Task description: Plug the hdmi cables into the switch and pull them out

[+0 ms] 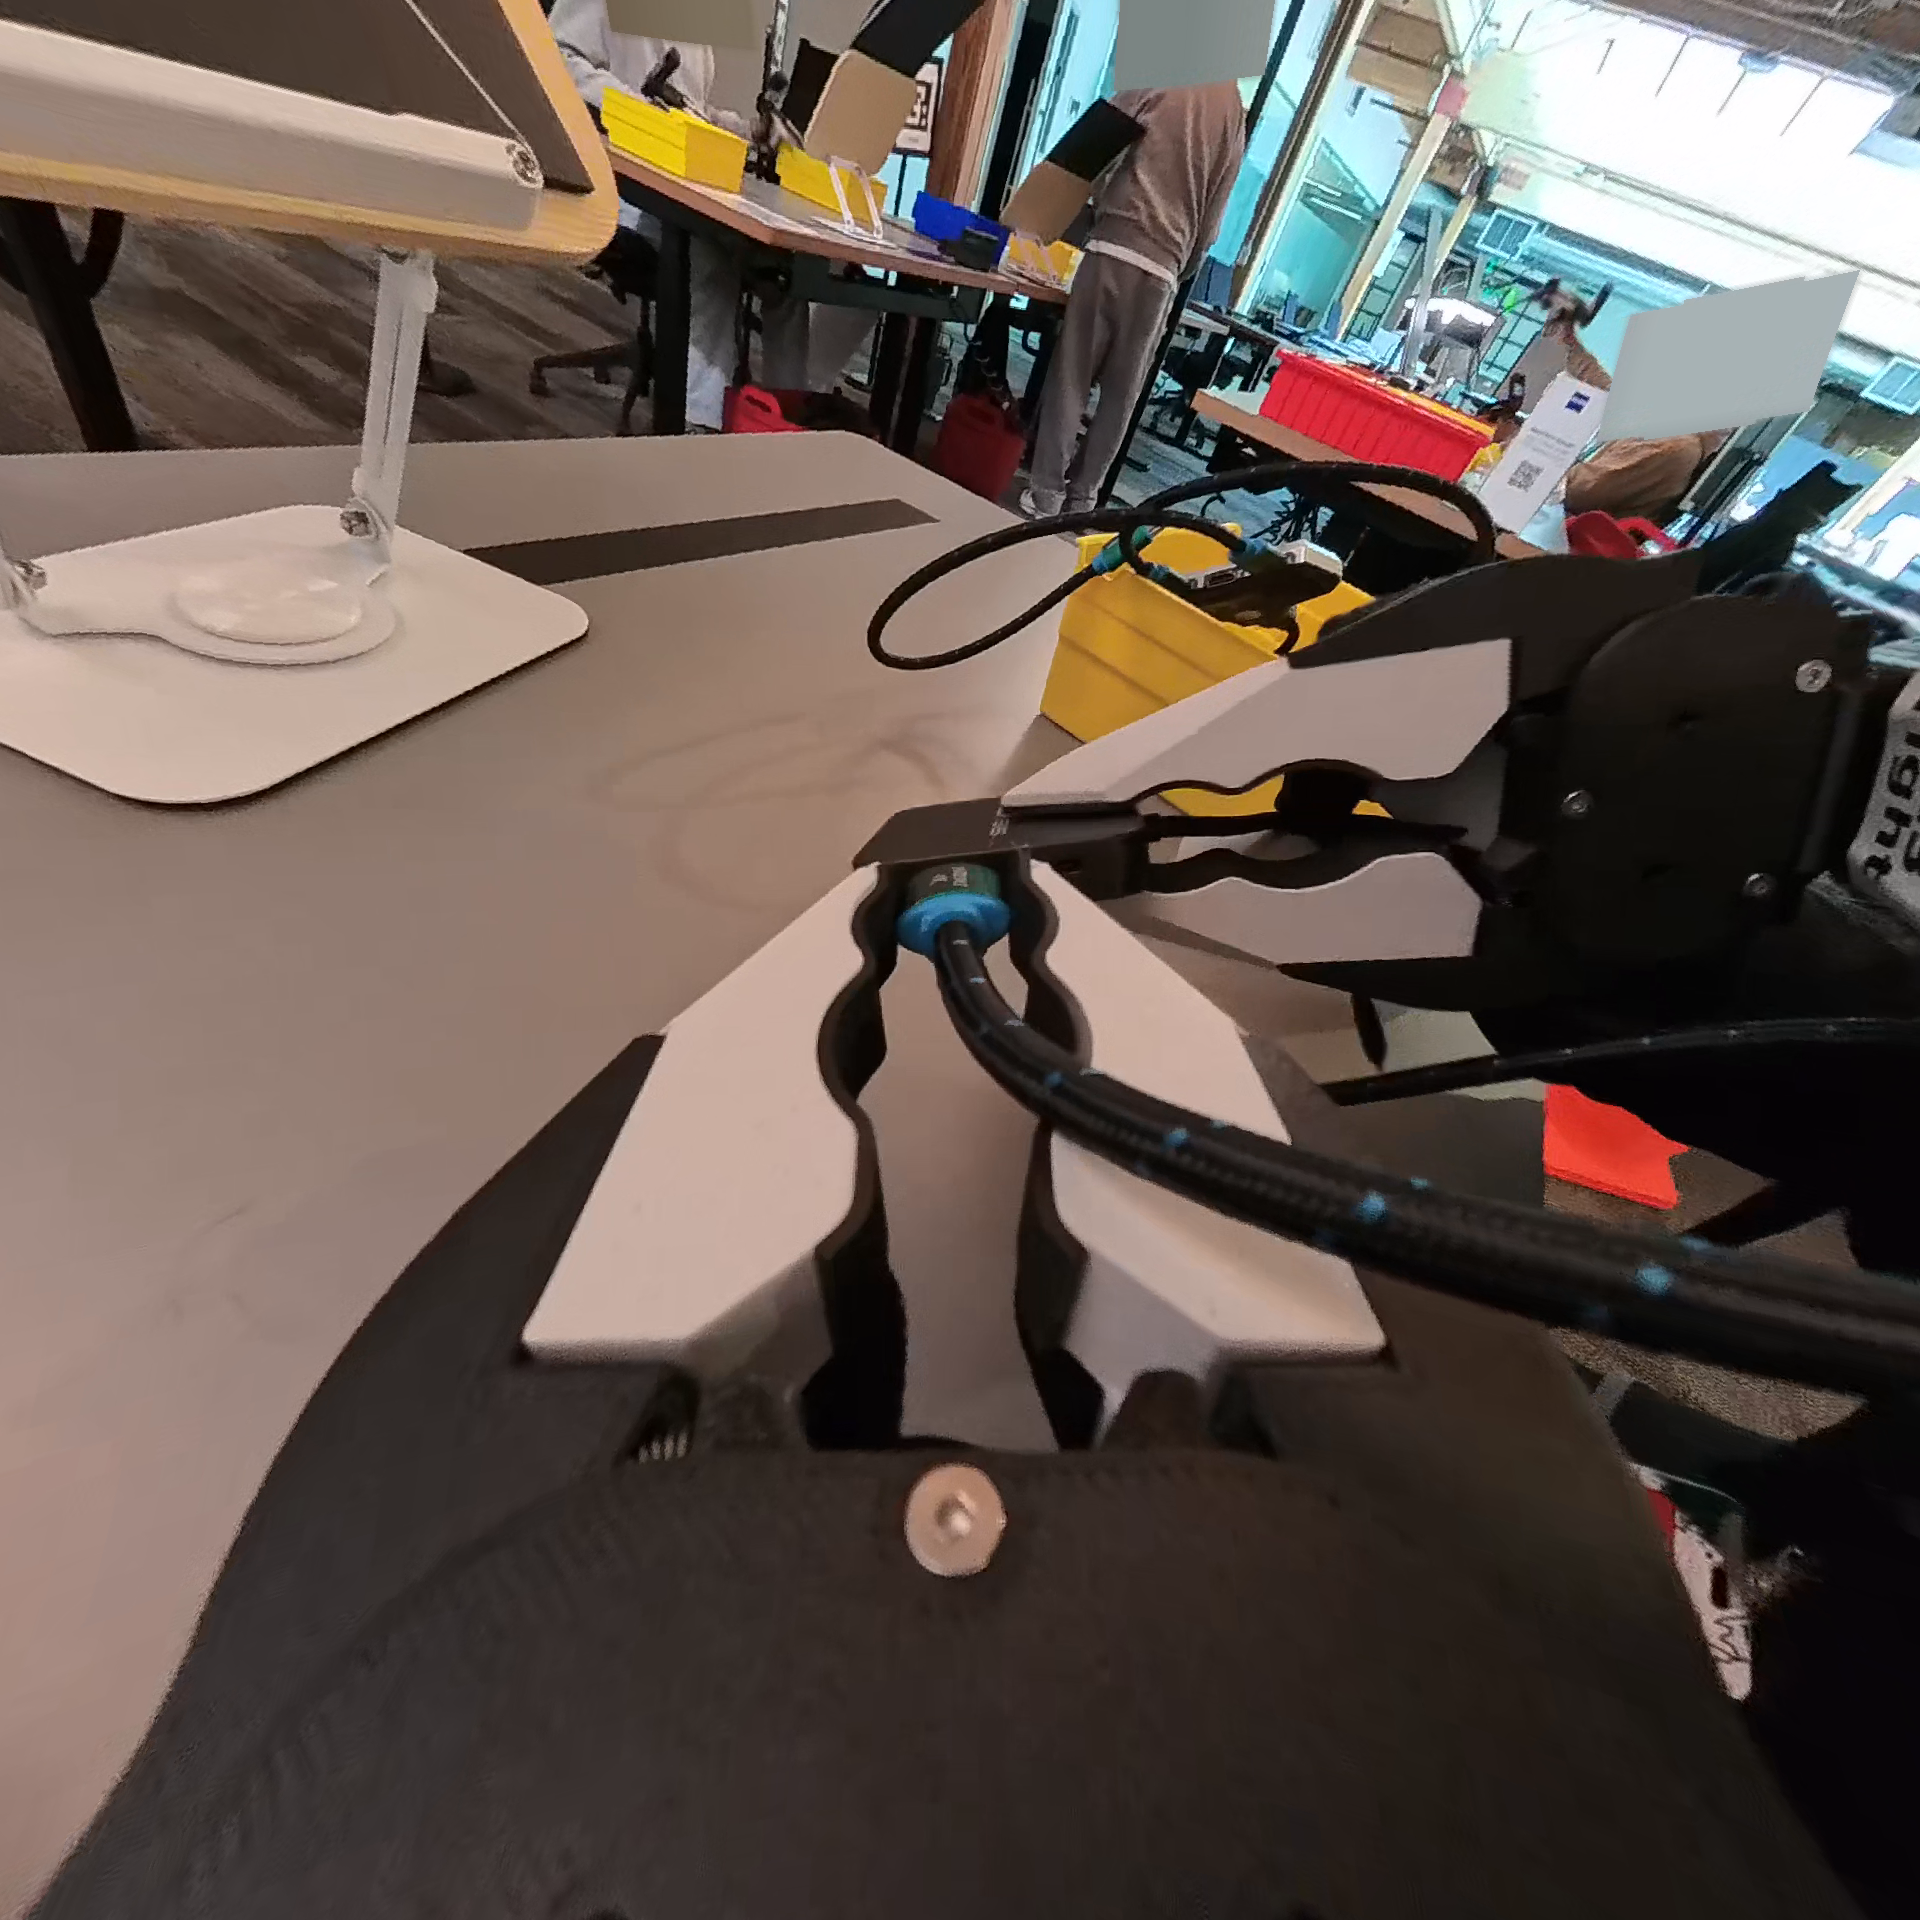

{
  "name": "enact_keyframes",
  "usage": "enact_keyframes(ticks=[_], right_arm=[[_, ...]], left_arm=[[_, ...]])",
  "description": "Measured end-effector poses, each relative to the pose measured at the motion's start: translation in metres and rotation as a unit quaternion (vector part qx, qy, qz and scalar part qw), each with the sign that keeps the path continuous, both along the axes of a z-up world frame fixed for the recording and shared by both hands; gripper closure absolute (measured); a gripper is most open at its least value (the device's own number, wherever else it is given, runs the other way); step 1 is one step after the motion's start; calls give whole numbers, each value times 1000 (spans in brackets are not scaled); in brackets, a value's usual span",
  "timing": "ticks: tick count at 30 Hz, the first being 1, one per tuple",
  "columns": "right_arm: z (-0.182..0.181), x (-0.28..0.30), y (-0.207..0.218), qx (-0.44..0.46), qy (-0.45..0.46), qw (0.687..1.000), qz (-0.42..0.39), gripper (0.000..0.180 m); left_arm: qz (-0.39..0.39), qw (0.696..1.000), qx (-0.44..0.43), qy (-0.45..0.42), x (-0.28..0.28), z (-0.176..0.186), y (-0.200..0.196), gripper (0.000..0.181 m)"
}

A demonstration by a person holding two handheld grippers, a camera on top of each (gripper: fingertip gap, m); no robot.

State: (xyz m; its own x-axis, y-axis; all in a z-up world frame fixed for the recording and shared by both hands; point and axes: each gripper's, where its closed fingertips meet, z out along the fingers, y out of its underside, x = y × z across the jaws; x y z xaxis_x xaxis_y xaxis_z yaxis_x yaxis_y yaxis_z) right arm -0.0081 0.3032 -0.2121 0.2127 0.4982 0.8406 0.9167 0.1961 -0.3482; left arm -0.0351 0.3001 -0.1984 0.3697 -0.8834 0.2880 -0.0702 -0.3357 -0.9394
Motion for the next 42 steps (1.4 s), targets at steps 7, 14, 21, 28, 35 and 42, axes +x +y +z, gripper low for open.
enact_keyframes(ticks=[7,14,21,28,35,42], right_arm=[[13,-2,-7,18,-14,999,25,170],[19,-4,-8,11,-2,999,37,170],[13,-7,-3,-16,17,999,21,170],[18,-10,-4,-4,8,999,42,170],[18,-12,-8,10,-21,997,73,170],[17,-14,-4,-4,-13,997,75,170]], left_arm=[[-33,999,-10,-5,0,10,-5,161],[-36,999,-4,-1,-1,15,-6,161],[-28,999,8,18,6,13,-9,162],[-34,999,2,5,3,19,-10,162],[-69,997,-40,-14,3,16,-13,161],[-53,998,-26,5,4,15,-7,161]])
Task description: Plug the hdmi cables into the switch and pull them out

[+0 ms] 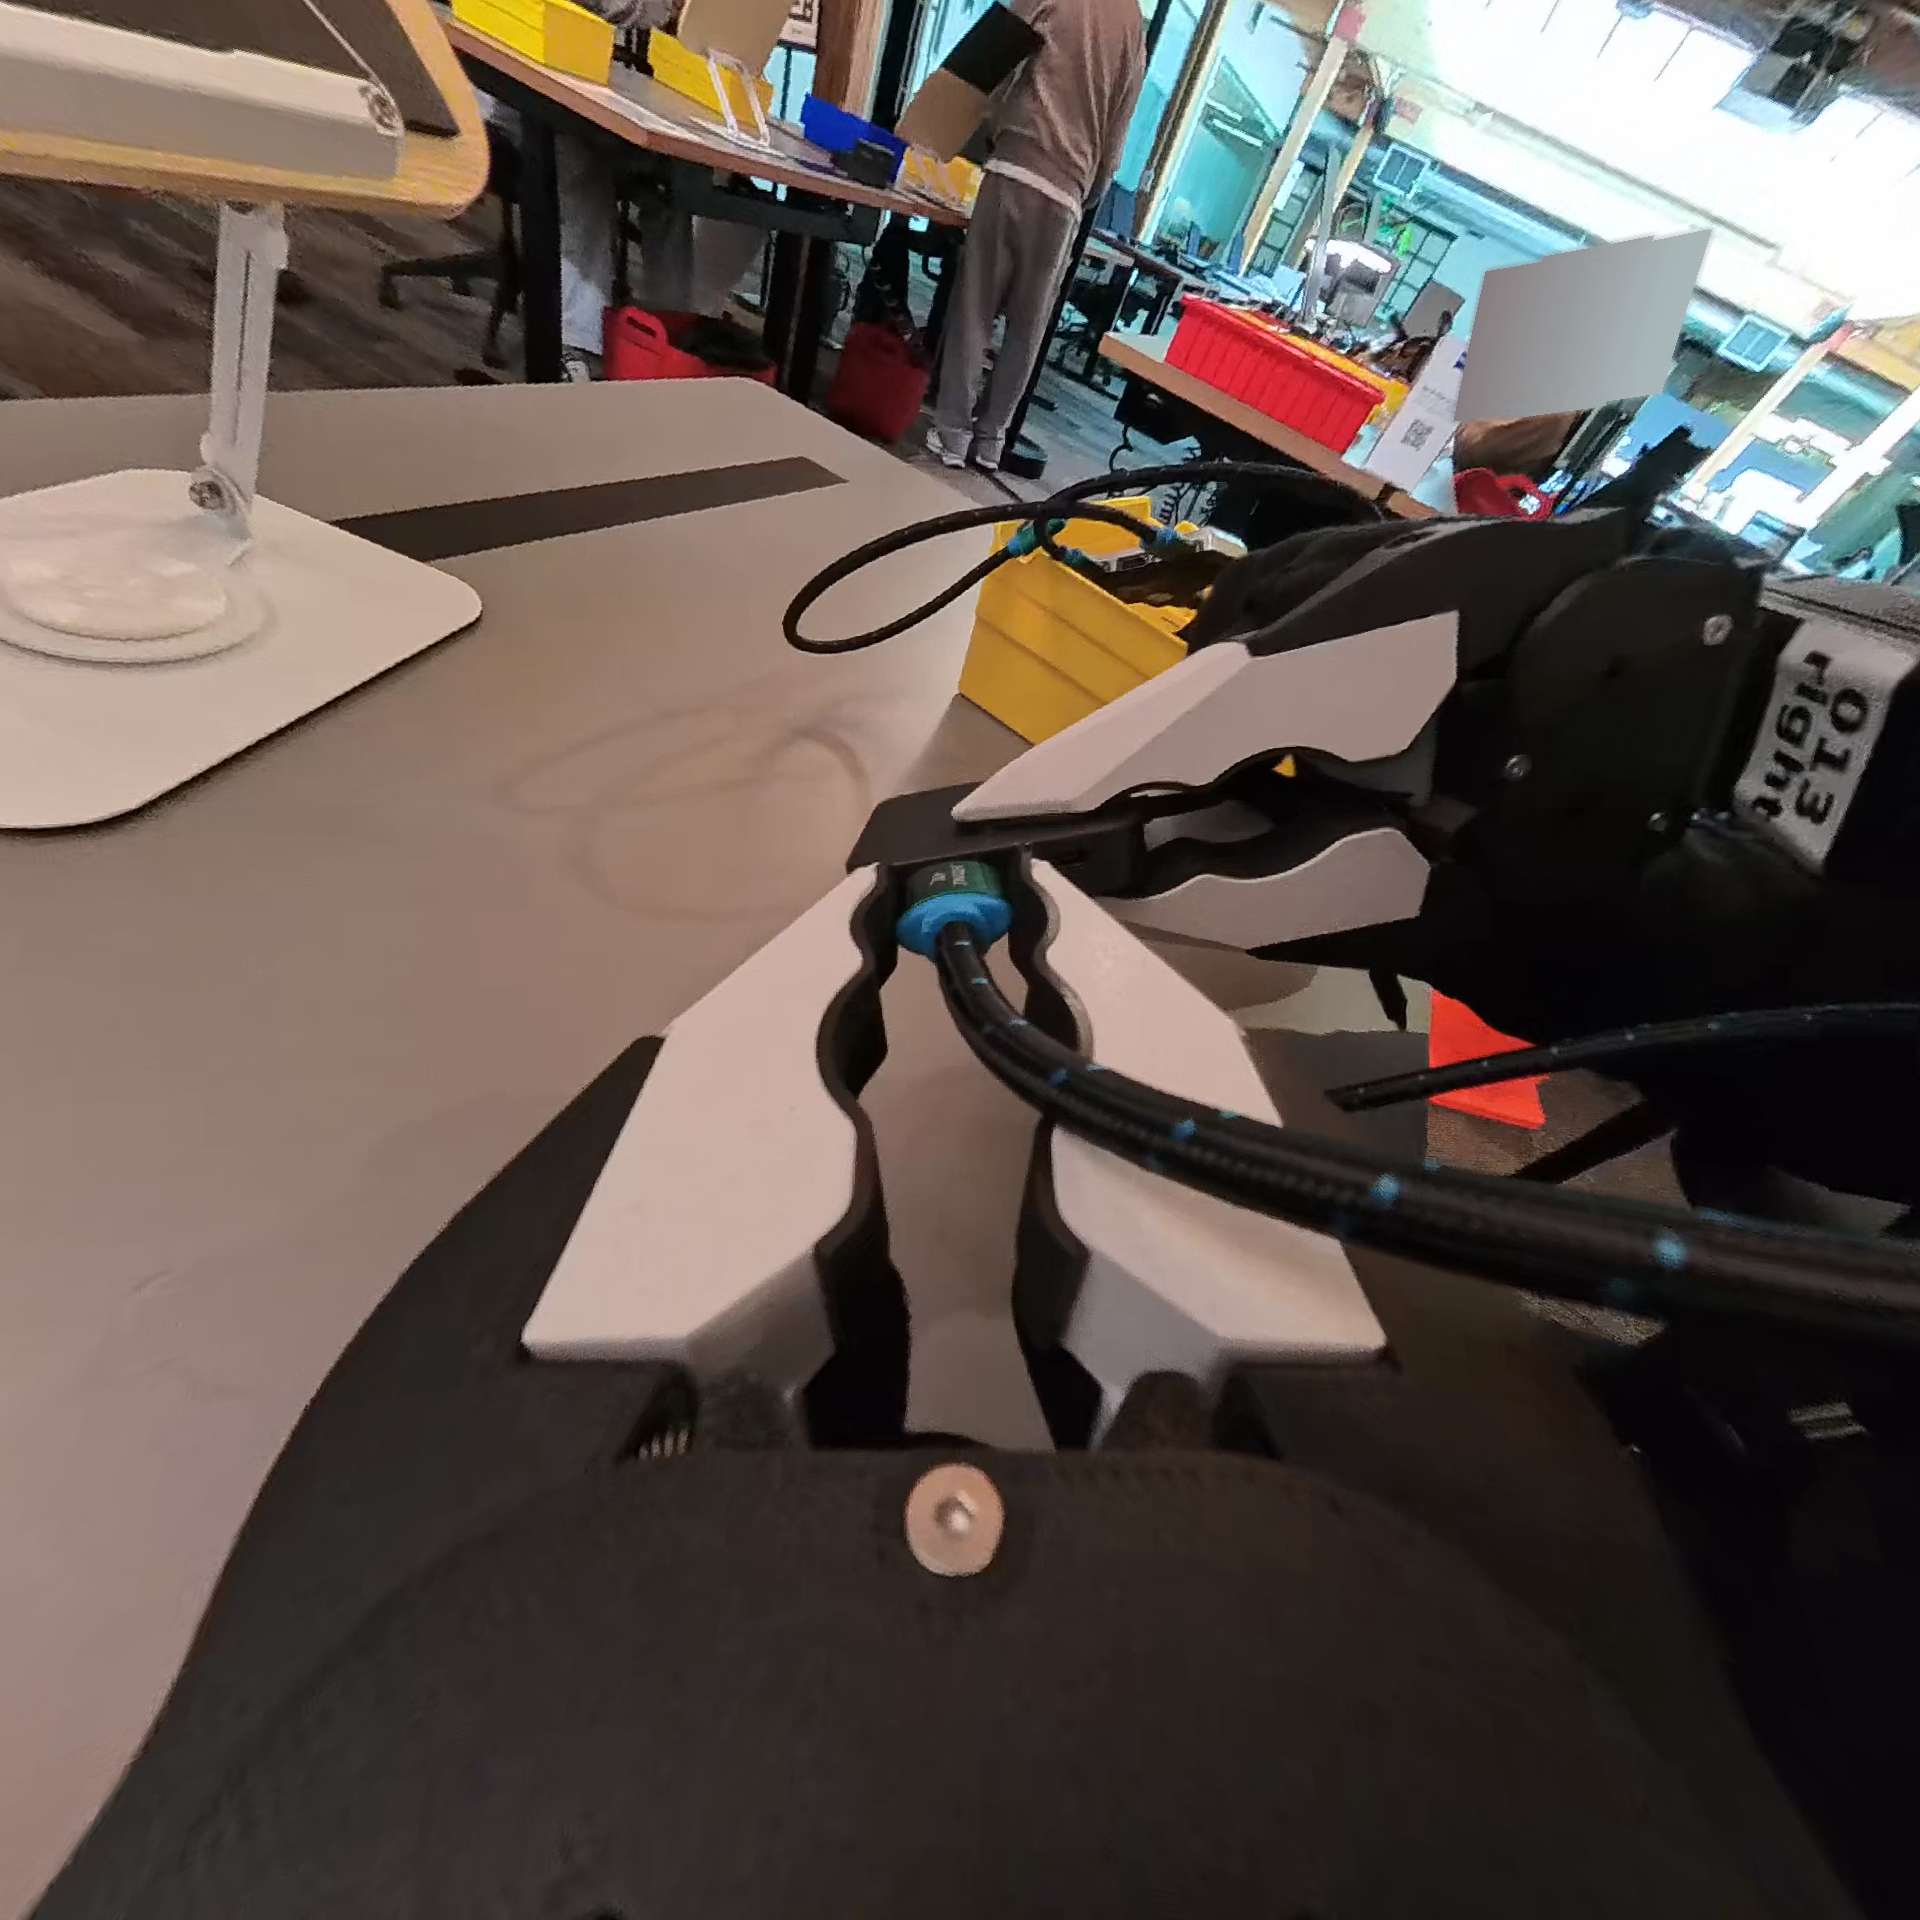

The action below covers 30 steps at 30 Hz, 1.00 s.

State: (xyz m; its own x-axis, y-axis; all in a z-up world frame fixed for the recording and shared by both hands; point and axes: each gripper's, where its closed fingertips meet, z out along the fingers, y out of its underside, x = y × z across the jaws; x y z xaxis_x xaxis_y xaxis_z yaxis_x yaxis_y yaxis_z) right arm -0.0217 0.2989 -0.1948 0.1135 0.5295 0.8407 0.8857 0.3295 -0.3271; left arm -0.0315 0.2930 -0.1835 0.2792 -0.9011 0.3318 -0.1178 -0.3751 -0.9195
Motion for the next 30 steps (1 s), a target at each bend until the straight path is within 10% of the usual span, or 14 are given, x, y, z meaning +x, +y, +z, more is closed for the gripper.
enact_keyframes(ticks=[15,30], right_arm=[[7,-3,-17,-1,8,999,45,170],[10,5,-10,17,13,1000,-6,171]], left_arm=[[-77,991,-65,-84,1,6,-16,161],[19,999,17,-43,11,11,-6,161]])
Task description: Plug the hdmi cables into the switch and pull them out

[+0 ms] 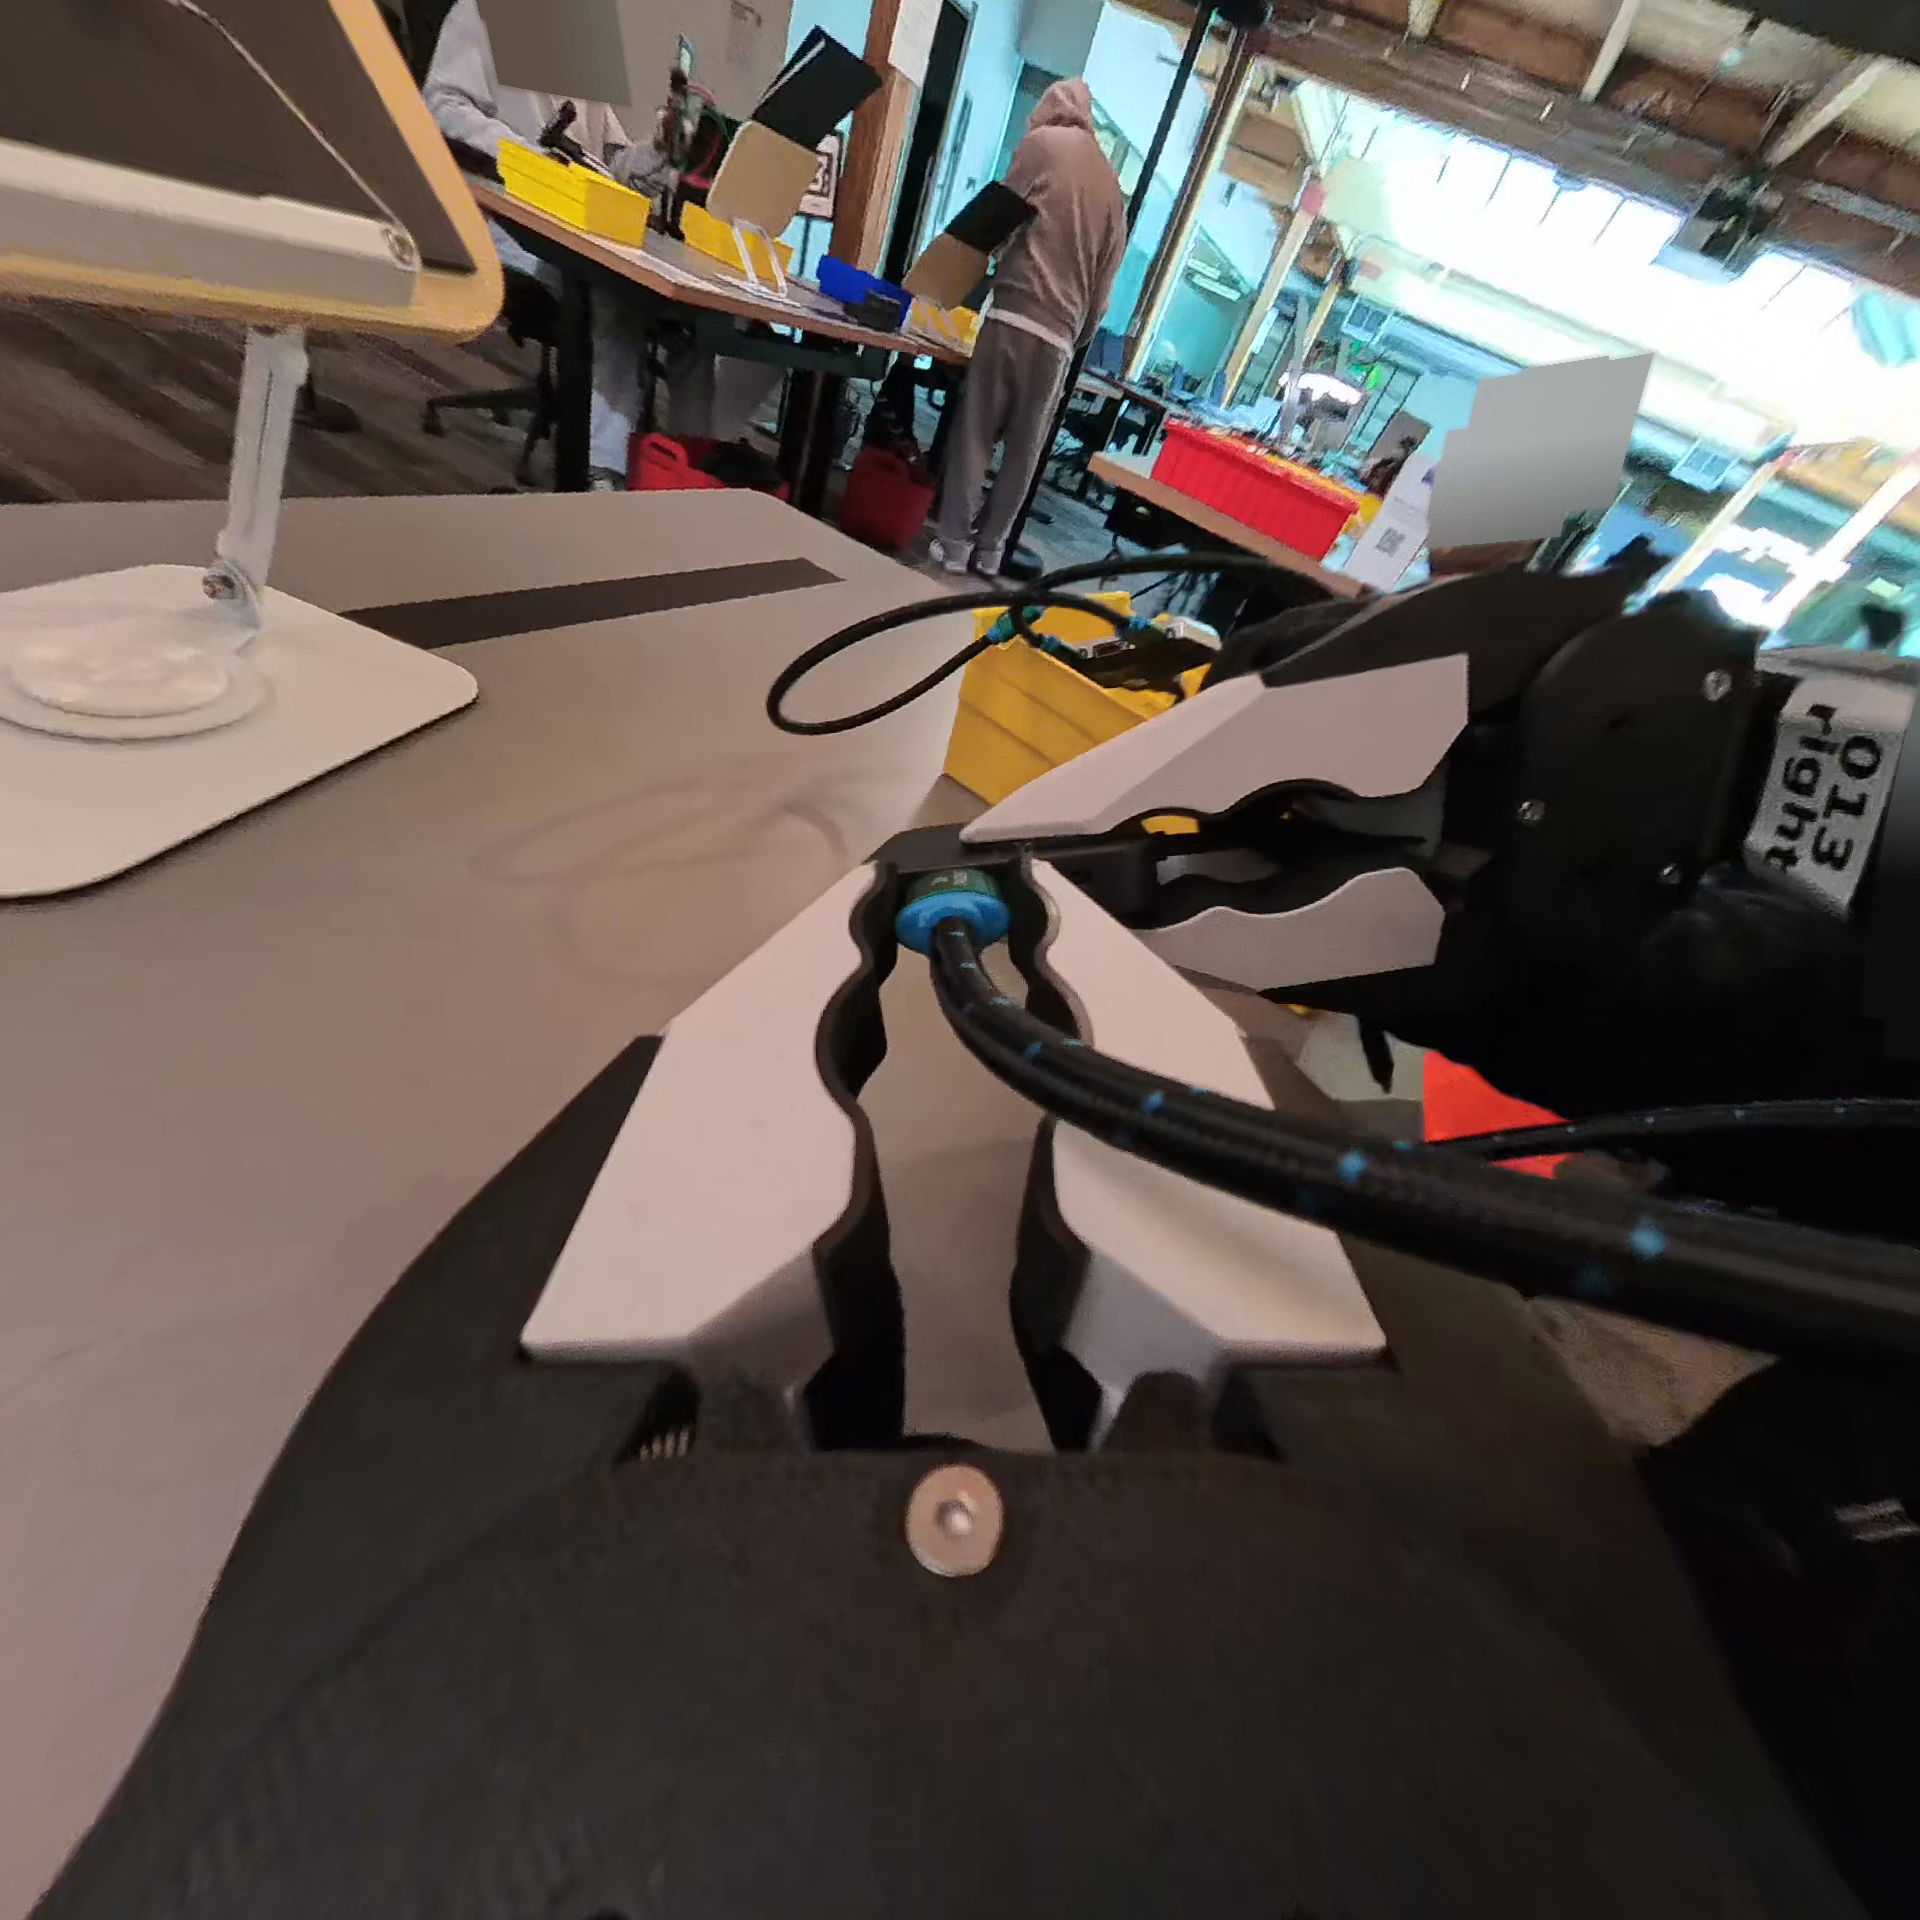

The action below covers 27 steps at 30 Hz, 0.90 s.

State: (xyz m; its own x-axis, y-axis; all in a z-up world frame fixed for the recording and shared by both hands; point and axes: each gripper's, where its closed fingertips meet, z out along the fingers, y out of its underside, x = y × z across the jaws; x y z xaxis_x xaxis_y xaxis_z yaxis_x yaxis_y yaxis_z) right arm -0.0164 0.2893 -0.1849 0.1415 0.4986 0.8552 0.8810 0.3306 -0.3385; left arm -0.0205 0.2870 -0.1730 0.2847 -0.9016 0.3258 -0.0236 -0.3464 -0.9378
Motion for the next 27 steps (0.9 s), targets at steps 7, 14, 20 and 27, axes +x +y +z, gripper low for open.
enact_keyframes(ticks=[7,14,20,27], right_arm=[[11,-5,-13,-11,16,998,68,171],[6,0,-6,-8,15,998,57,169],[-7,9,0,-59,6,998,23,144],[15,23,-18,-152,105,982,42,128]], left_arm=[[-74,994,-61,-54,1,7,-12,161],[-37,999,-3,-1,3,3,-6,161],[-1,996,79,48,-7,6,2,162],[5,985,164,59,-14,19,-1,162]])
